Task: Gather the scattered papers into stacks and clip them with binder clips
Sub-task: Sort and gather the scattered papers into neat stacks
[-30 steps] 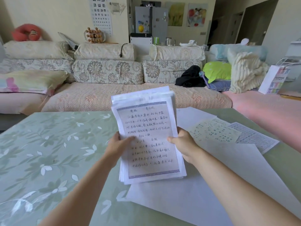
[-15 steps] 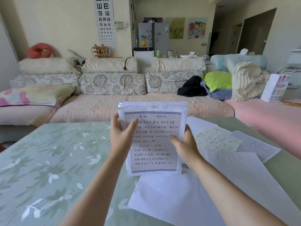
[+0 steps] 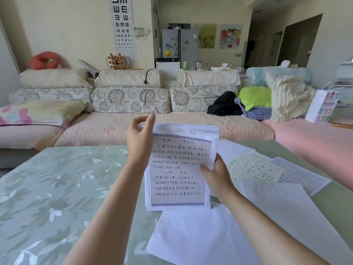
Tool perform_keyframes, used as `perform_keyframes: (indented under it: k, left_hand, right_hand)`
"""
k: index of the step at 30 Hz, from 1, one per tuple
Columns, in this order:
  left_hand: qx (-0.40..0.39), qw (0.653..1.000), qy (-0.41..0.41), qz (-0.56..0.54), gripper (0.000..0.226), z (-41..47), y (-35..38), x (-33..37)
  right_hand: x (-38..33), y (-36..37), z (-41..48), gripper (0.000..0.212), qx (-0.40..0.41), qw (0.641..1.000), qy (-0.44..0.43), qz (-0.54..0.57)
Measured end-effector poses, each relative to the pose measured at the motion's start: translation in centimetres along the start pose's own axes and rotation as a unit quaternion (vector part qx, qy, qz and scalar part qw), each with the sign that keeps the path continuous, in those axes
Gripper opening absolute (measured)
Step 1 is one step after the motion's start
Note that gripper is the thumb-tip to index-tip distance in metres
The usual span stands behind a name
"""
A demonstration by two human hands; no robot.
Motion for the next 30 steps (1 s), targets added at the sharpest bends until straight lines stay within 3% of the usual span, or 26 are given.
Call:
perform_keyframes:
  k: [4, 6, 12, 15, 20, 25, 29, 30]
  left_hand:
    - [-0.125, 0.992, -0.028, 0.017, 0.049, -1.1, -2.6, -4.7]
    - [-0.164, 0.982, -0.059, 0.065, 0.044, -2.1, -3.8, -6.9]
    - [-0.113, 0.982, -0.038, 0.148, 0.030, -1.9, -5.8, -7.3]
    - [-0.098, 0.969, -0.082, 0.211, 0.012, -0.5, -7.6, -7.6]
    - [-0.126, 0.886, -0.191, 0.404, 0.026, 0.2, -11.7, -10.3]
    - [-0.112, 0.838, -0.183, 0.501, 0.035, 0.9, -15.4, -13.0]
    - [-0.122, 0.803, -0.184, 0.554, 0.030, 0.7, -18.2, -14.7]
    - [-0.134, 0.784, -0.178, 0.580, 0.032, 0.5, -18.7, -15.0]
  right_hand:
    - [1.5, 0.6, 0.0, 0.027, -0.037, 0.997, 0.039, -0.062]
    - [2.3, 1.1, -0.3, 0.027, -0.048, 0.993, 0.057, -0.095]
    - [0.9, 2.8, 0.0, 0.020, -0.028, 0.995, 0.084, -0.039]
    - [1.0, 5.4, -0.1, 0.021, -0.052, 0.984, 0.170, -0.021]
    - [1.6, 10.5, -2.6, 0.025, -0.104, 0.969, 0.207, -0.090]
    - [2.0, 15.9, -5.0, 0.035, -0.159, 0.952, 0.240, -0.108]
    - [1.7, 17.1, -5.5, 0.012, -0.225, 0.934, 0.195, -0.199]
    - [1.7, 16.9, -5.5, 0.016, -0.223, 0.930, 0.191, -0.221]
Point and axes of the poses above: each hand's wrist, its own z-axis towards the middle knuckle, its own y-axis out of the palm, x = y × z, the point moved 1 cm from there along z, towards the middle knuckle, and after that the axes turned 4 degrees about x, right-handed, at the moved point
